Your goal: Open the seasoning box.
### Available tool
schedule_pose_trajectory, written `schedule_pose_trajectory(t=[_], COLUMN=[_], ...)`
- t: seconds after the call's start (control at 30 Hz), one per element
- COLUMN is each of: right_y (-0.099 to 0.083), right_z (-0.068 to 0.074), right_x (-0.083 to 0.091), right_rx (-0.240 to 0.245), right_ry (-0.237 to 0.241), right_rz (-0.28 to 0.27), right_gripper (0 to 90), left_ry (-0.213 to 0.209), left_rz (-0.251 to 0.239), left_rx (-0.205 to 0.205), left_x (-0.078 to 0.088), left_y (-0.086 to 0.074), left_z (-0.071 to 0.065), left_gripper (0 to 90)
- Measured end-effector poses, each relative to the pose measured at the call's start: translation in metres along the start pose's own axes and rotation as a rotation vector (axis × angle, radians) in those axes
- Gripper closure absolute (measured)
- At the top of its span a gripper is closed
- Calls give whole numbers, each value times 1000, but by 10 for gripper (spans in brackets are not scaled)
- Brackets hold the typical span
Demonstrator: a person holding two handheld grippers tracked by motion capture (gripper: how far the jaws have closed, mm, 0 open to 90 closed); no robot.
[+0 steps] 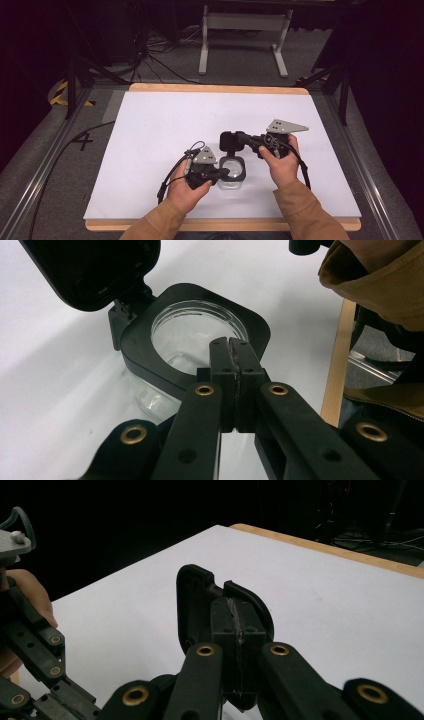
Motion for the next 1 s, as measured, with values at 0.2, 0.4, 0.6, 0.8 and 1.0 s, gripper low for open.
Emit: schedule_pose_trajectory(t=[0.2, 0.4, 0.6, 0.8, 1.0], right_y=[0, 2, 6, 6, 5], right_z=[1, 6, 4, 1, -8], right_x=[0, 7, 18, 34, 52], right_rx=[6, 11, 16, 39, 37], right_ry=[0, 26, 30, 67, 45], right_rz=[-2, -11, -29, -24, -29], right_gripper=[899, 897, 896, 821, 777], left_ry=[-9, -3, 12, 51, 78], left_rz=[2, -24, -57, -50, -79], left_rx=[12, 27, 30, -26, -16], left_x=[0, 7, 24, 53, 80], left_y=[0, 2, 4, 5, 5], left_z=[1, 3, 9, 14, 25], left_gripper=[900, 816, 789, 702, 663])
Point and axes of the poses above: each handheld gripper's, and its own axes: x roughly backward along the jaws, y roughly out of its top, z roughly to its left, the point moved 5 cm from there along -x, roughly forward along the jaws, and after that the axes turned 3 degrees about x, right-handed, at the moved point
